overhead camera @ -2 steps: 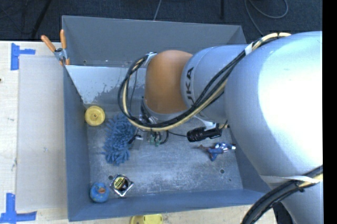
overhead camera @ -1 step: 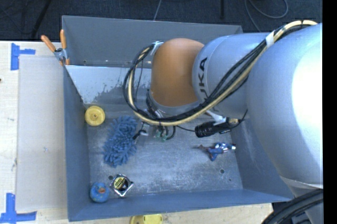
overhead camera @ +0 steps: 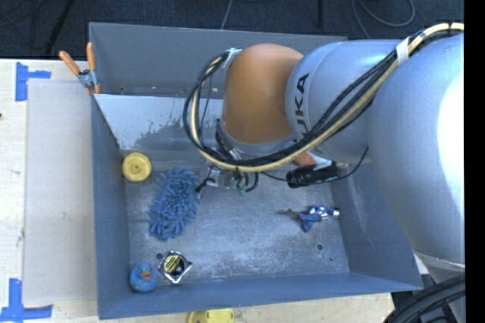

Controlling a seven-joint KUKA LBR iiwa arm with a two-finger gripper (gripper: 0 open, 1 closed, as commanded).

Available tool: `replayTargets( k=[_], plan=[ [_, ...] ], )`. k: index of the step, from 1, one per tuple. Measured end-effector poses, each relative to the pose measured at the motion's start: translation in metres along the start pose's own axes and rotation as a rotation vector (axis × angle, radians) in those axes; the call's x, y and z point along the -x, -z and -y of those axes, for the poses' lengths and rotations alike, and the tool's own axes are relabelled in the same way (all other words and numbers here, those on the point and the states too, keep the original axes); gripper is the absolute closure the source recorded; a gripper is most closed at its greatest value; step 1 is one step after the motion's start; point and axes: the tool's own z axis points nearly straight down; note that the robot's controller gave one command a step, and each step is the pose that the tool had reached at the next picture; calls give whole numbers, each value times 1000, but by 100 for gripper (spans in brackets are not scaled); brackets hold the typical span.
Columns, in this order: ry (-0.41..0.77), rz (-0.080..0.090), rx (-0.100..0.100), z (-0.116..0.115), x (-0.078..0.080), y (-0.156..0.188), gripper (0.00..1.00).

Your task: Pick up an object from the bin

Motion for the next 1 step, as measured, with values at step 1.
replayTargets(
  k=[1],
  plan=[
    [4, -11, -6, -6, -9, 42, 100]
  ],
)
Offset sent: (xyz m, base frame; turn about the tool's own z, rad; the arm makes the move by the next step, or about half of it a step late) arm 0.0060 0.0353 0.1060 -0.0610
